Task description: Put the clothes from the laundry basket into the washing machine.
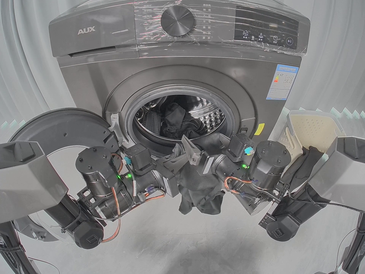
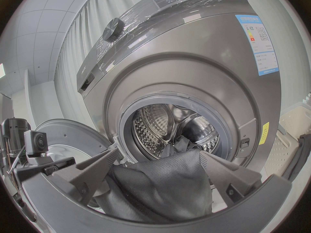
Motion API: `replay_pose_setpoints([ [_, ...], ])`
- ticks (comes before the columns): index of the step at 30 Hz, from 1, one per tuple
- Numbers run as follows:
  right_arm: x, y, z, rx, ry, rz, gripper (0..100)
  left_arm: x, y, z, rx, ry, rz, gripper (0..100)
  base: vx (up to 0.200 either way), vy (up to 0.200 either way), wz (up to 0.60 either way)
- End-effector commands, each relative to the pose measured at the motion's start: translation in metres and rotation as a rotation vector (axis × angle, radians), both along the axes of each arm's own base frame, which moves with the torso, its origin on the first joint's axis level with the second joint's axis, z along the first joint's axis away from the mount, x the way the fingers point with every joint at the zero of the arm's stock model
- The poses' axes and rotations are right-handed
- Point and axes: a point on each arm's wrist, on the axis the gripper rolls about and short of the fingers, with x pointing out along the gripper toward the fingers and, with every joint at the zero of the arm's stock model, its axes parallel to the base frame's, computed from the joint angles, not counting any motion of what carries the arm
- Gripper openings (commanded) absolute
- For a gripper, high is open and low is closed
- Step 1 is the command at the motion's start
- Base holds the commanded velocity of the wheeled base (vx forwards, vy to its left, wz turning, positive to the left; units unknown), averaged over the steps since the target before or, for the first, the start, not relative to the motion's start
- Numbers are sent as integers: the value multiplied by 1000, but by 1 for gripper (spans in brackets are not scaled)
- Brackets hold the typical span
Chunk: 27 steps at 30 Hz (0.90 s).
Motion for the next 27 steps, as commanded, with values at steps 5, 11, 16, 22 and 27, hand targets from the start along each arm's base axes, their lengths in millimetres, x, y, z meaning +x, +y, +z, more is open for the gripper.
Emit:
replay_pose_setpoints([
  [5,-2,-17,-4,-31,31,-28,100,9,6,11,-34,-41,57,0,0,0,0],
  [11,-12,-33,-29,-111,117,-33,100,13,11,17,-47,-60,76,0,0,0,0],
  [16,-25,-40,-47,-174,181,7,100,13,12,22,-57,-72,78,0,0,0,0],
  [22,-29,-44,-64,-223,235,9,100,13,13,37,-88,-112,93,0,0,0,0],
  [27,-26,-42,-82,-261,274,8,100,14,18,47,-104,-135,120,0,0,0,0],
])
